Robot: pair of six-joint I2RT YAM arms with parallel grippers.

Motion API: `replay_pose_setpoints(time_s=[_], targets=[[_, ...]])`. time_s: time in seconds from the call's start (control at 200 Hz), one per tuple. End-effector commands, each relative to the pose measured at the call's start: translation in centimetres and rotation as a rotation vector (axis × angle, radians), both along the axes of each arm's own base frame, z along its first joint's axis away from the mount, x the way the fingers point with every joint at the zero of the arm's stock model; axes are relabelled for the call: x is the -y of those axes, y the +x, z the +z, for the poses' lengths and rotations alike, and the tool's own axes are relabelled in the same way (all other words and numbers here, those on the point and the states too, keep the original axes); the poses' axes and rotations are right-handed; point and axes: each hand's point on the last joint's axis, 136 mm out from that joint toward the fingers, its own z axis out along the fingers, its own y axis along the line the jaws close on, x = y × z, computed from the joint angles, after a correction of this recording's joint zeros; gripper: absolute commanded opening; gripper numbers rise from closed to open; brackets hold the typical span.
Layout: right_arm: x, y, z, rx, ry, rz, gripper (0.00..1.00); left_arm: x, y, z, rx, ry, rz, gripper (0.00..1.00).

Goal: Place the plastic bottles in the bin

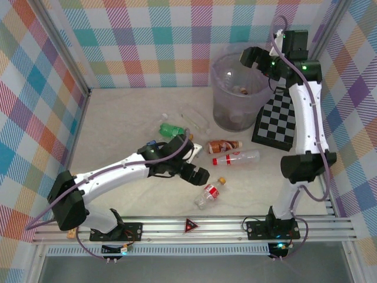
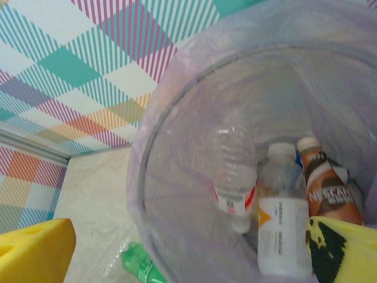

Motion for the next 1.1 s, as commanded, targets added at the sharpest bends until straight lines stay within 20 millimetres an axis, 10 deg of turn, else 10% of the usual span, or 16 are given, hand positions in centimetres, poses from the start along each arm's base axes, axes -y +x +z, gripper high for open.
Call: replay_pose_setpoints(time_s=[0.0,0.635,1.095], targets=[[0.4,-2.8,-1.6,-0.075,-0.015,0.004,1.00,0.8,-0.7,-1.0,0.024,0.063,-0.051,1.00],[1.4,-9.6,-5.3,-0.159,0.018,-0.018,0.99,2.1,-5.0,-10.9,-0.050,0.332,-0.146,0.87],[-0.4,-12.4,-4.0,-0.089,0.076,0.122,0.99,1.3,-2.6,-9.2,0.043,0.332,-0.084,0.56]])
